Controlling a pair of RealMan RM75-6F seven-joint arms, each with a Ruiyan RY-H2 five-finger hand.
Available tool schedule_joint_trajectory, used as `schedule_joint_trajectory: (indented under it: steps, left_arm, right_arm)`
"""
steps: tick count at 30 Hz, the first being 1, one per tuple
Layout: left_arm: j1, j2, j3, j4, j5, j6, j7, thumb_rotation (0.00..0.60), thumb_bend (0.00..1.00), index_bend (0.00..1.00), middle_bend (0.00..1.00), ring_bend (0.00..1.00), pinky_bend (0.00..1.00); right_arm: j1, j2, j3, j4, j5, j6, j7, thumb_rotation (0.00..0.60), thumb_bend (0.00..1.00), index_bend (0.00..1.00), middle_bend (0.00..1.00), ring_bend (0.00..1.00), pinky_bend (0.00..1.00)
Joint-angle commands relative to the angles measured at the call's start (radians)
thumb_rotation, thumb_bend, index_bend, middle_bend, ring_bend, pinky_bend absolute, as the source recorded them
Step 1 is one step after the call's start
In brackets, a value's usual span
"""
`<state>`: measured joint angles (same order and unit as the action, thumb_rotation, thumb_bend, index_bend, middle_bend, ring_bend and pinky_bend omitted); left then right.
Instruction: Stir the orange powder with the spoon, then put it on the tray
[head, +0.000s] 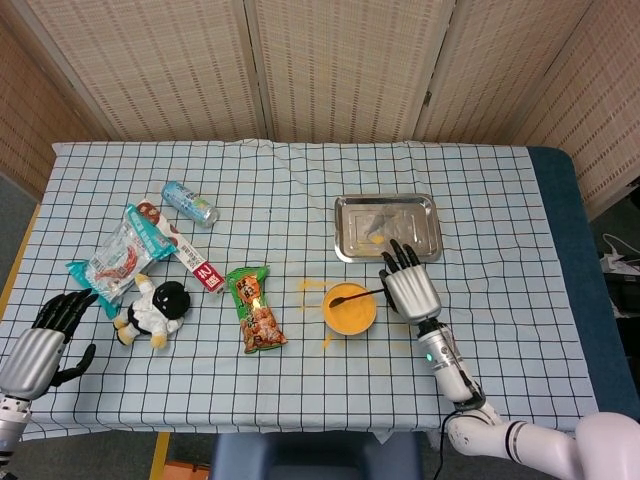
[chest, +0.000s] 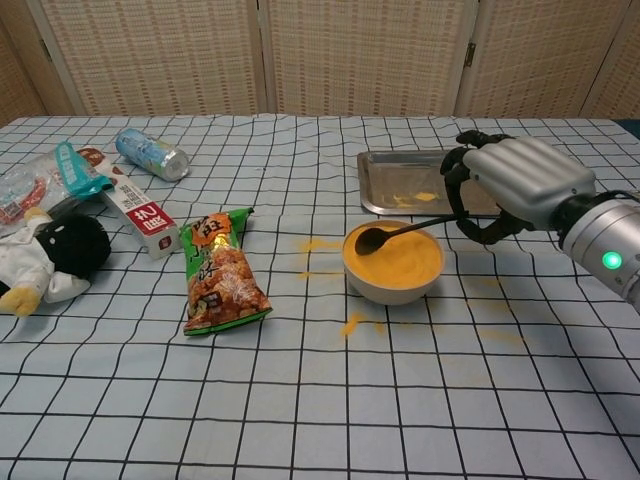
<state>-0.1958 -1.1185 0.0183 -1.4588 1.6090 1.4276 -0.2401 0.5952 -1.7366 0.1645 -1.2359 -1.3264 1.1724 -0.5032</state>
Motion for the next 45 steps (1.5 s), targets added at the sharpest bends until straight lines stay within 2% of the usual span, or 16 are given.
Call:
schedule_joint_trajectory:
  steps: [1,5,10,16,26,34,45]
  left_arm:
    - [0.0,0.0,0.001,-0.001,0.001,-0.001,0.002,0.6,0.49,0.0,0.0,0.0,0.06]
    - [-0.004,-0.002,0.001,0.0,-0.004,-0.012,0.003,0.6,0.49,0.0,0.0,0.0,0.06]
    - [-0.008,-0.005,-0.002,0.004,-0.009,-0.02,0.003,0.6,0.49,0.0,0.0,0.0,0.06]
    - [-0.01,-0.005,-0.004,0.006,-0.017,-0.026,0.004,0.6,0.49,0.0,0.0,0.0,0.06]
    - [-0.003,-0.005,0.0,0.001,-0.005,-0.009,0.012,0.6,0.49,0.0,0.0,0.0,0.06]
    - [0.001,-0.004,0.002,-0.005,0.001,0.0,0.02,0.6,0.49,0.0,0.0,0.0,0.06]
    - [0.0,-0.003,0.001,-0.006,-0.001,-0.003,0.018,0.6,0.49,0.0,0.0,0.0,0.06]
  right_arm:
    - [-0.013,0.023,-0.002,-0.019,-0.009,0.019,0.01,0.6,0.41,0.95,0.22,0.0,0.14]
    - [-0.011,0.036,0.018,-0.03,0.019,0.01,0.0,0.6,0.41,0.95,0.22,0.0,0.14]
    - [0.015,0.012,0.036,0.015,0.039,-0.022,0.0,0.6,0.41,0.95,0.23,0.01,0.14]
    - [0.028,-0.004,0.02,0.052,0.034,-0.049,0.003,0.6,0.41,0.95,0.23,0.02,0.14]
    - [-0.016,0.085,-0.04,-0.08,0.016,-0.049,0.007,0.6,0.41,0.95,0.23,0.02,0.14]
    - [-0.037,0.125,-0.049,-0.15,-0.006,-0.017,0.014,0.6,0.41,0.95,0.23,0.02,0.14]
    - [-0.025,0.003,0.023,0.002,-0.034,0.096,0.041,0.6,0.41,0.9,0.23,0.02,0.16]
